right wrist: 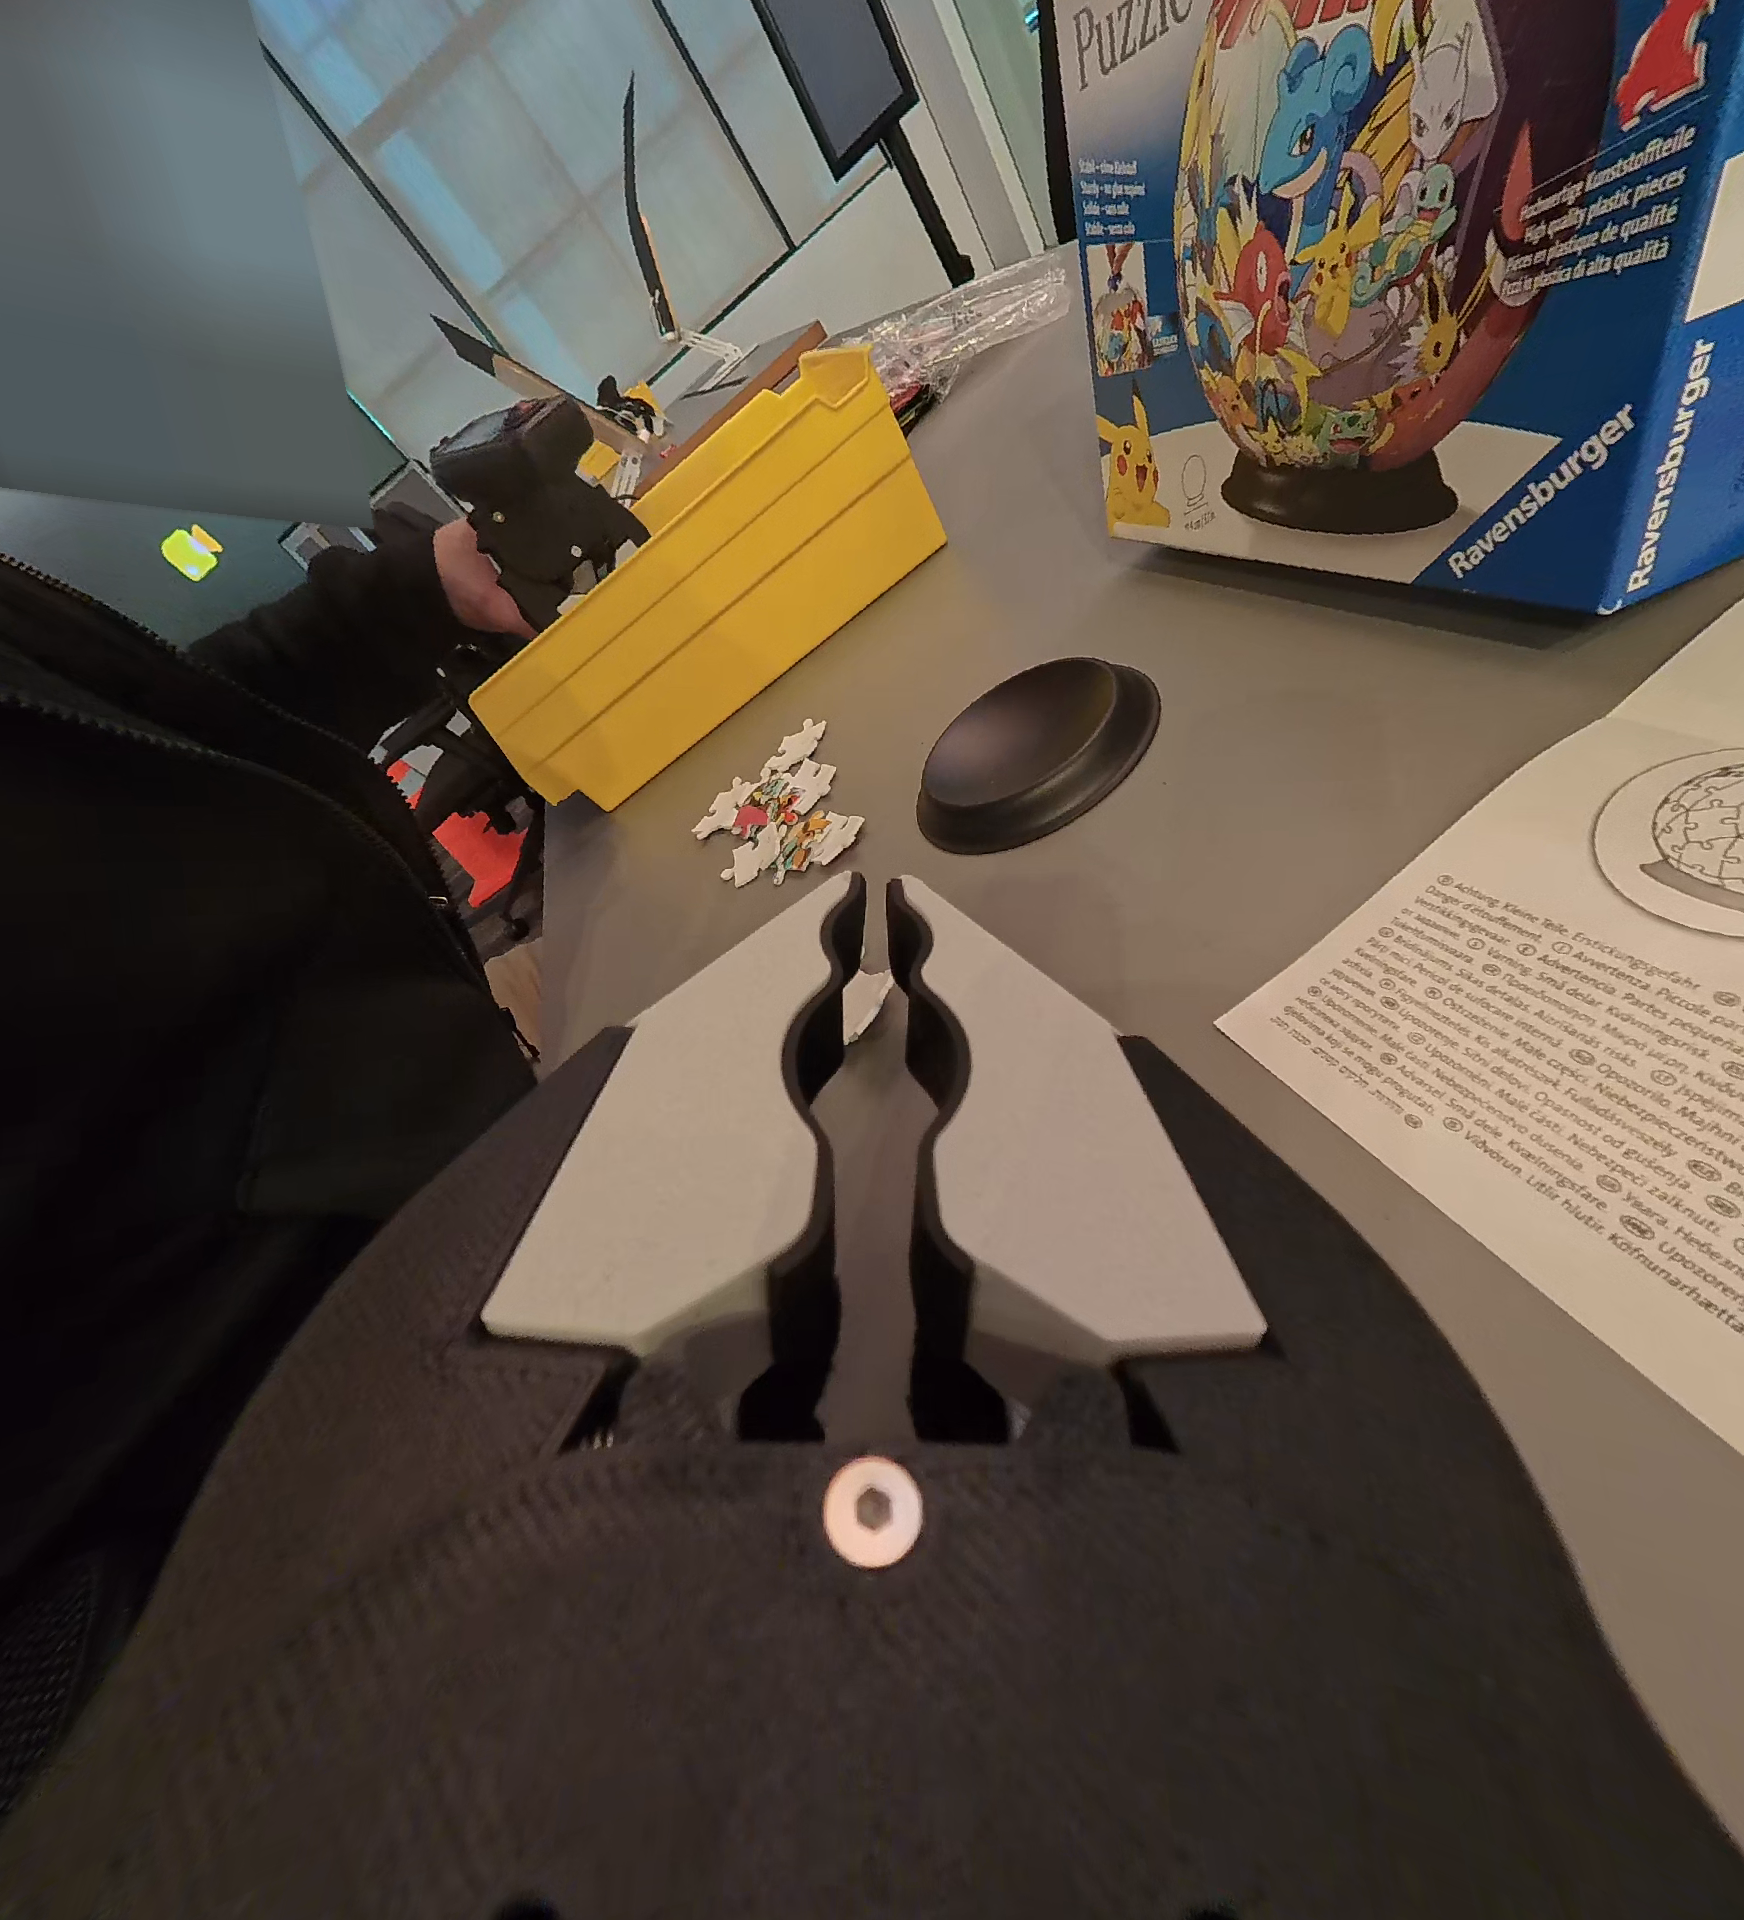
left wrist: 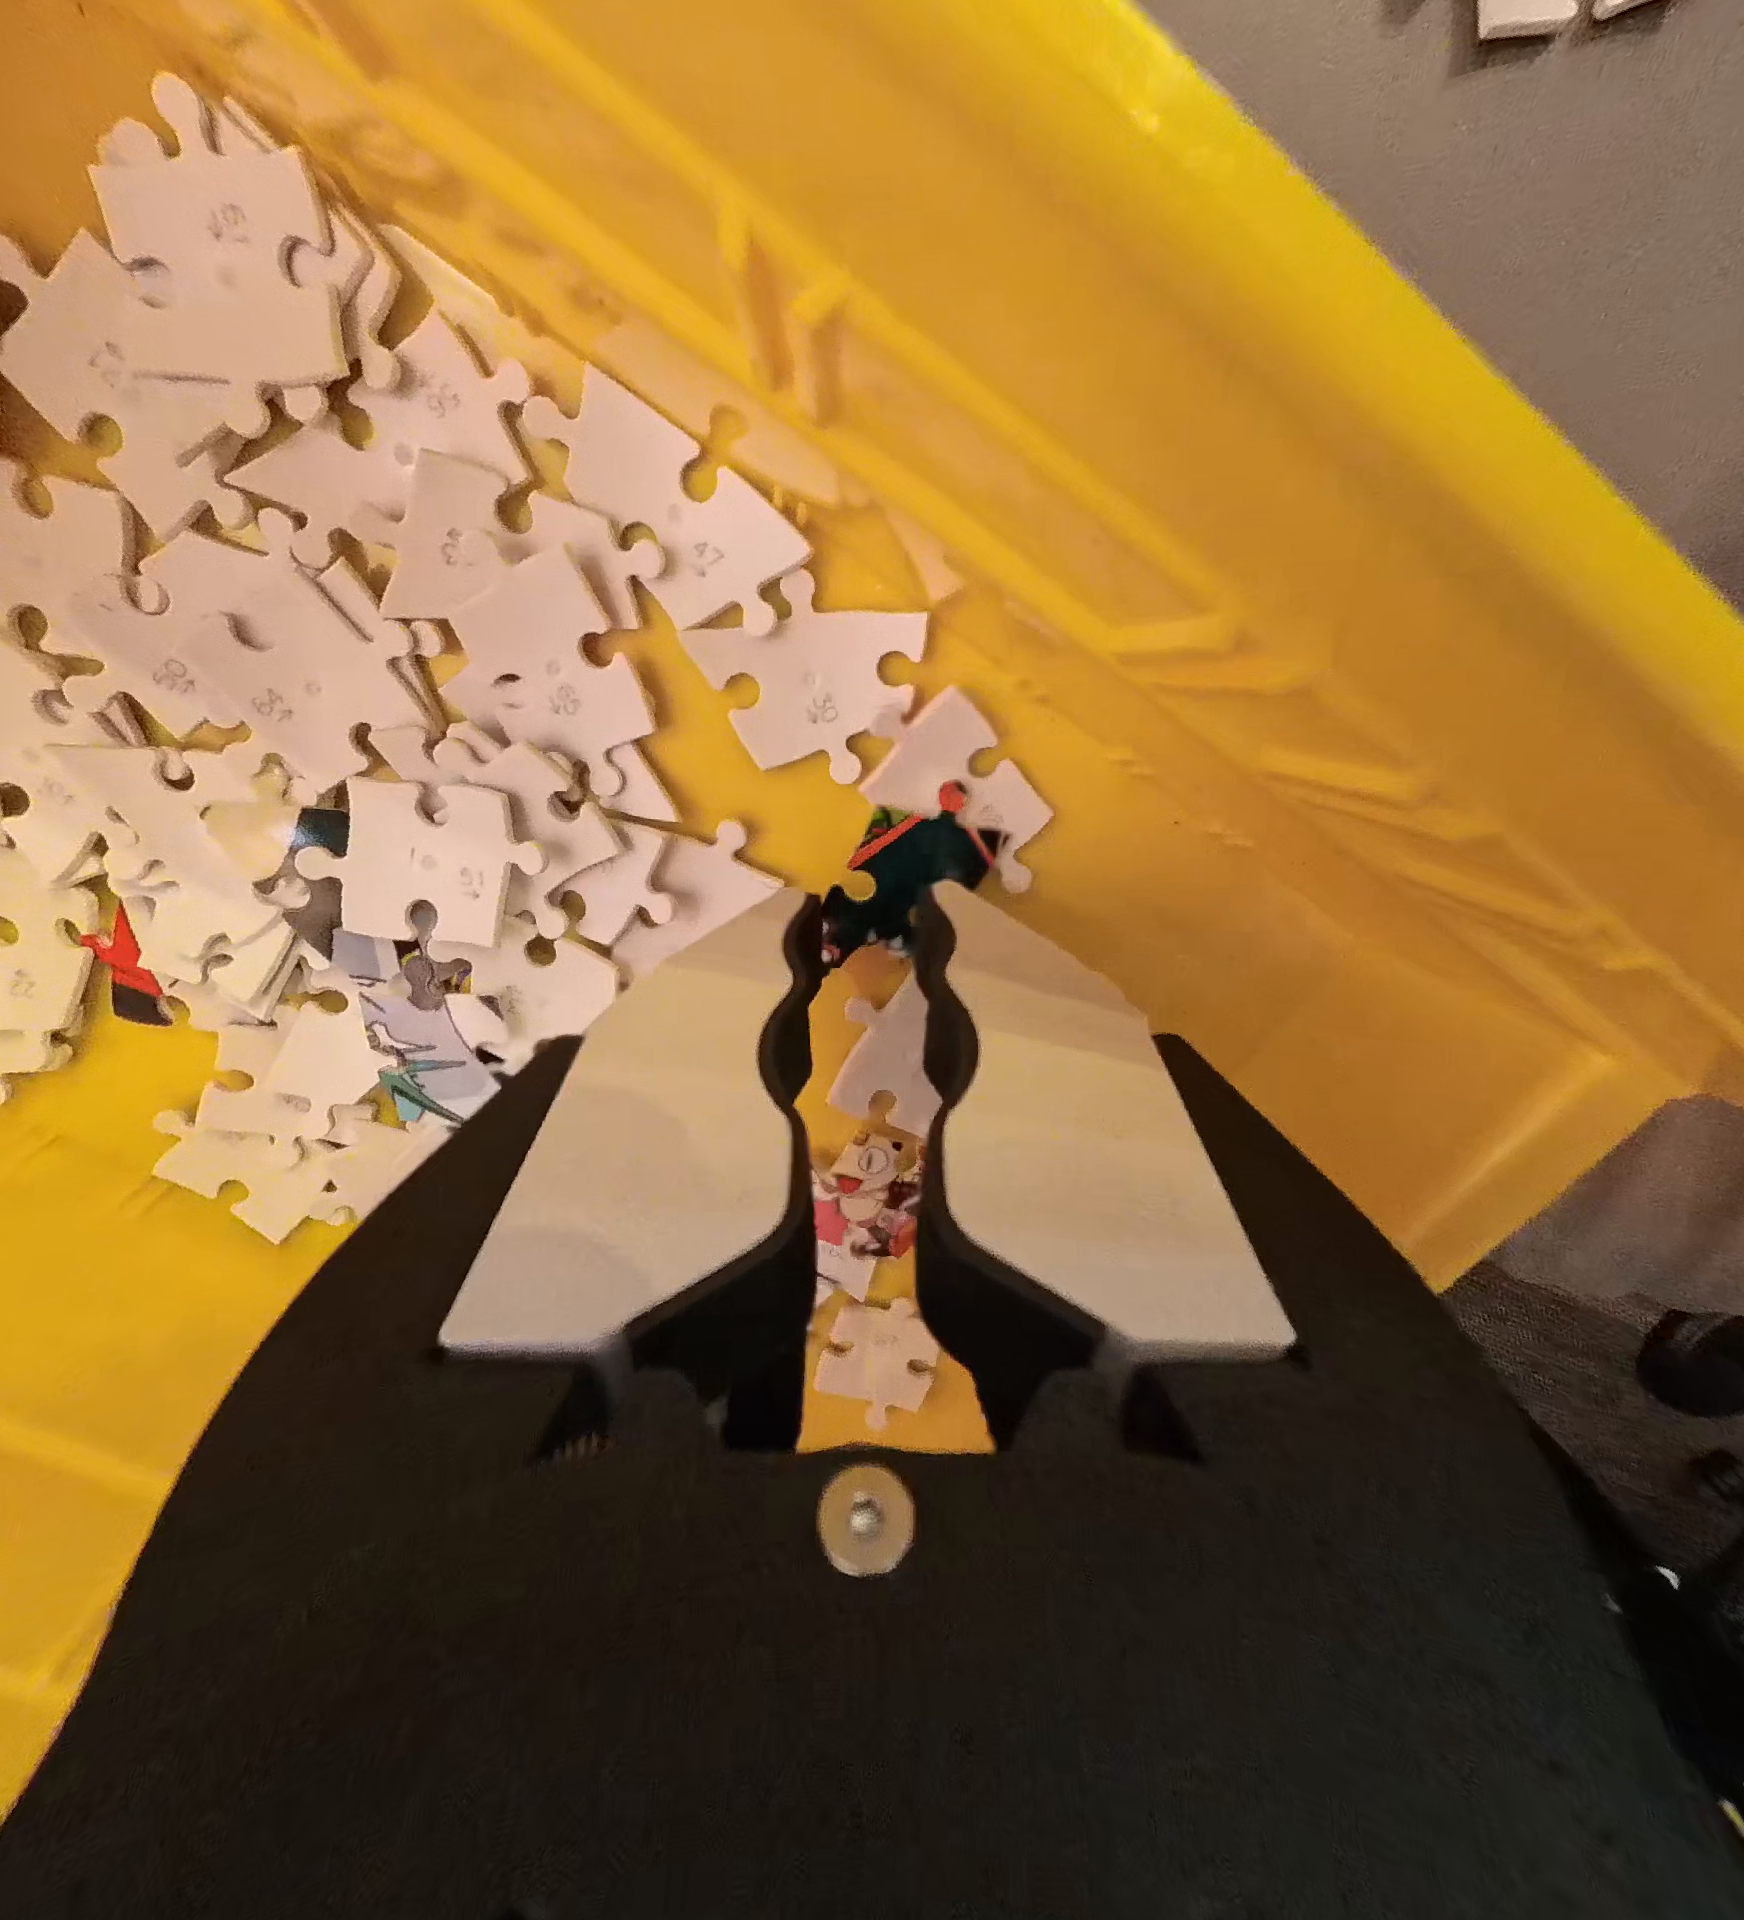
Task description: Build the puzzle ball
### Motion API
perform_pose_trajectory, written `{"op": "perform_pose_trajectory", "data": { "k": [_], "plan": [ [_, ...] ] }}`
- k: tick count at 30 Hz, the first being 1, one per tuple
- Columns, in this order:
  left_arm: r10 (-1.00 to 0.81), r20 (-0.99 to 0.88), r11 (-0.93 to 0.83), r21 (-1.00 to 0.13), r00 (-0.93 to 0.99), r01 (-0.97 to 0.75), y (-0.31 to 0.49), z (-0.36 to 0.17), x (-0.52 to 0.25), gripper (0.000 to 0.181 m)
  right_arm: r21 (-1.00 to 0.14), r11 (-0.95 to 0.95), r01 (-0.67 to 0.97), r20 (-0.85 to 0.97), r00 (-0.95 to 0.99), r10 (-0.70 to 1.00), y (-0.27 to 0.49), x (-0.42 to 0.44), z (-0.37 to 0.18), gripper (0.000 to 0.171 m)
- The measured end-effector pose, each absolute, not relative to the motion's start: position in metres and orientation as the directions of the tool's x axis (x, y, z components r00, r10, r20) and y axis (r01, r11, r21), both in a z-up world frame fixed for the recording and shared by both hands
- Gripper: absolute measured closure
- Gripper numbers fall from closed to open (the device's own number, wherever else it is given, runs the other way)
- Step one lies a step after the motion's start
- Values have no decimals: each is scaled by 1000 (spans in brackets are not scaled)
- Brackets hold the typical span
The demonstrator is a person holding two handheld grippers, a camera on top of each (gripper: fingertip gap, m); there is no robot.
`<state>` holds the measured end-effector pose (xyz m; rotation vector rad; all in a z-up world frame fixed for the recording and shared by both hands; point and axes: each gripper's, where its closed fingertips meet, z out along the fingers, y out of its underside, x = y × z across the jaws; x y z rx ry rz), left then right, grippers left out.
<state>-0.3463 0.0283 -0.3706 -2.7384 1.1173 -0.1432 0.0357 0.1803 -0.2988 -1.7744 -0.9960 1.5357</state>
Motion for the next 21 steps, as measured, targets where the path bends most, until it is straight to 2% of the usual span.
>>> {"op": "perform_pose_trajectory", "data": {
  "k": [1, 6, 8, 10, 12, 13, 16, 19, 21],
  "plan": [
    [-698, 13, -704, -201, 716, -682, 28, -370, -347, 179, -819, -550, 161, -549, 57, 834, 180, 36, -299, 169],
    [-691, 30, -709, -225, 723, -668, 24, -368, -344, 181, -820, -550, 162, -548, 56, 834, 180, 36, -299, 168],
    [-693, 39, -704, -252, 720, -664, 27, -367, -342, 151, -819, -550, 162, -549, 57, 834, 180, 36, -299, 168],
    [-708, 42, -697, -204, 705, -688, 23, -371, -345, 139, -819, -550, 163, -548, 58, 834, 180, 36, -299, 168],
    [-736, 42, -671, -175, 675, -721, 20, -377, -343, 147, -820, -550, 162, -548, 58, 834, 180, 36, -299, 169],
    [-742, 40, -663, -187, 669, -725, 22, -376, -341, 157, -820, -550, 162, -548, 58, 834, 180, 36, -299, 169],
    [-747, 16, -659, -154, 665, -736, 23, -376, -346, 160, -820, -550, 160, -548, 59, 834, 181, 36, -299, 169],
    [-713, 38, -691, -211, 700, -691, 27, -370, -344, 160, -820, -550, 159, -549, 57, 834, 180, 36, -298, 169],
    [-673, 69, -720, -287, 736, -632, 32, -361, -342, 160, -820, -550, 158, -549, 56, 834, 180, 36, -298, 169]
  ]
}}
